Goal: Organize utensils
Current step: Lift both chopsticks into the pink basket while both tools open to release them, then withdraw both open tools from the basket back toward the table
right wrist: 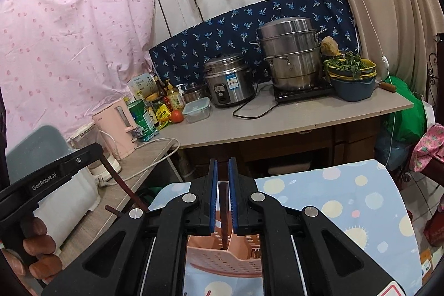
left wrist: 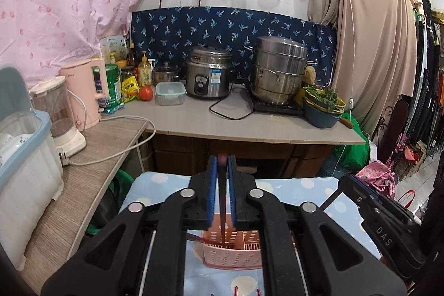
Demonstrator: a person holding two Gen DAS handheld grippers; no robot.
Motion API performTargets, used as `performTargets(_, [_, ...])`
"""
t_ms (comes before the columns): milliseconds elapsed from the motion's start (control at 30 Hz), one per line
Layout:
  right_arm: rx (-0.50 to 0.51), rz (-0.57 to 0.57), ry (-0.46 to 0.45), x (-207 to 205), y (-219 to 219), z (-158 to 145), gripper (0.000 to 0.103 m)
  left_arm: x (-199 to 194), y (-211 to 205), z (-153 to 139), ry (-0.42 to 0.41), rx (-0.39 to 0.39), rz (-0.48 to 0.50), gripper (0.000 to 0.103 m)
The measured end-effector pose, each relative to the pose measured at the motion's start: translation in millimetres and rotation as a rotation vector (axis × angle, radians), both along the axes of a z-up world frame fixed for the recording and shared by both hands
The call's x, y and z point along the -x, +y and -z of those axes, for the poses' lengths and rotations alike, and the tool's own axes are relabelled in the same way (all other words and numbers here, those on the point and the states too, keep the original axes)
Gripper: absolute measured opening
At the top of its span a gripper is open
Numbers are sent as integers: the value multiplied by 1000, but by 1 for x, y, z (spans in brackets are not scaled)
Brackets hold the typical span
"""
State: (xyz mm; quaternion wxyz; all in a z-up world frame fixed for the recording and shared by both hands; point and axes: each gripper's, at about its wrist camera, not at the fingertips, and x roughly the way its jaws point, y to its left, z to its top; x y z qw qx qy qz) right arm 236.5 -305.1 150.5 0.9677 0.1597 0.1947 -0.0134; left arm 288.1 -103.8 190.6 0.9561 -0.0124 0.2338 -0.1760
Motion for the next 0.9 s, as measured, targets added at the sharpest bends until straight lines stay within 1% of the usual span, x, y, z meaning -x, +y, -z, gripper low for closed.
performTargets(67, [8, 5, -9, 4, 1, 0, 24, 1, 4, 2, -5, 10, -4, 33])
performTargets(133, [6, 8, -19, 10, 0, -3, 29, 4, 6, 3, -7, 3, -14, 36])
performTargets(200, [5, 6, -25, 15, 0, -7, 29, 6, 8, 3, 2, 4, -17, 36])
performTargets(300, [8, 5, -31, 26, 1, -12, 30, 10, 12, 2, 8, 1, -30, 42])
performTargets(467, [7, -17, -19, 49, 7, -15, 30, 28, 21, 1, 4, -17, -37, 43])
performTargets(633, [32, -31, 3, 81, 20, -10, 30, 54, 31, 4, 5, -50, -30, 43])
performTargets(767, [54, -47, 43, 111, 32, 4, 30, 79, 41, 14, 19, -75, -30, 43])
performTargets(900, [89, -50, 94, 142, 45, 26, 30, 103, 53, 35, 50, -107, -37, 43])
